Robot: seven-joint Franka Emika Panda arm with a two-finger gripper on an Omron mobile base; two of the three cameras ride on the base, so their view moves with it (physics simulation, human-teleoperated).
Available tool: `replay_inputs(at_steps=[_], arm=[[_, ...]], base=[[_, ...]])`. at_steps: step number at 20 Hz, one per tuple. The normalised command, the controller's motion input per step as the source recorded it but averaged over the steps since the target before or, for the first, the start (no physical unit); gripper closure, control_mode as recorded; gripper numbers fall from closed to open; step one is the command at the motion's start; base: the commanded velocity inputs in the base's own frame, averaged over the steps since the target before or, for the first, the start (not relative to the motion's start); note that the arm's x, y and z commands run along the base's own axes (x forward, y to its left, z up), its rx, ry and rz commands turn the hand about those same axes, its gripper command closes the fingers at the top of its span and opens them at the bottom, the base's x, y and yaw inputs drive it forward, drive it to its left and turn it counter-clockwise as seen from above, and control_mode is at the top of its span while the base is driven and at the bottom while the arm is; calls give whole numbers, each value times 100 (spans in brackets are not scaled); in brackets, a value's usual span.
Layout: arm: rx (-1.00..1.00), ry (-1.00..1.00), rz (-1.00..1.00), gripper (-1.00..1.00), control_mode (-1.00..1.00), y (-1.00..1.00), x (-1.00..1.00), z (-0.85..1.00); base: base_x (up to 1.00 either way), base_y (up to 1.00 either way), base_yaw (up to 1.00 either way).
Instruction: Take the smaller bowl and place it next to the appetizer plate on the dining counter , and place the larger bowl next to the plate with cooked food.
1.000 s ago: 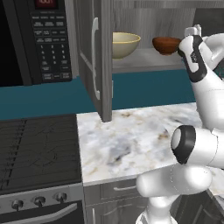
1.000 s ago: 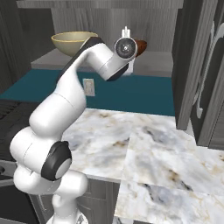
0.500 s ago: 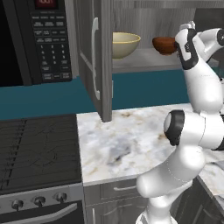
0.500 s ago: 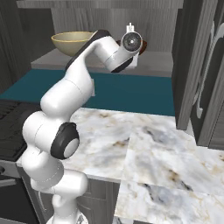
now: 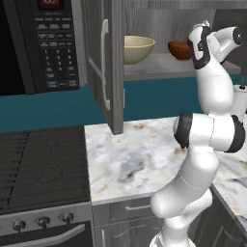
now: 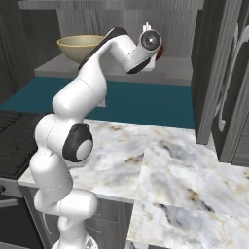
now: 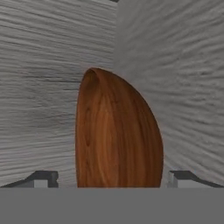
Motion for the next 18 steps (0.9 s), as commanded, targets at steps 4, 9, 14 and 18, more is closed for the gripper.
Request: replay_inputs(at_steps=[4, 9, 14, 18], arm=[[0, 0, 3, -100, -100, 0, 23, -15], [0, 0, 1, 100, -100, 0, 8, -22], [0, 0, 0, 100, -100, 0, 0, -17], [0, 0, 0, 100, -100, 3, -2, -24]], base=[[0, 0, 0], [0, 0, 0], [0, 0, 0], [0, 0, 0]])
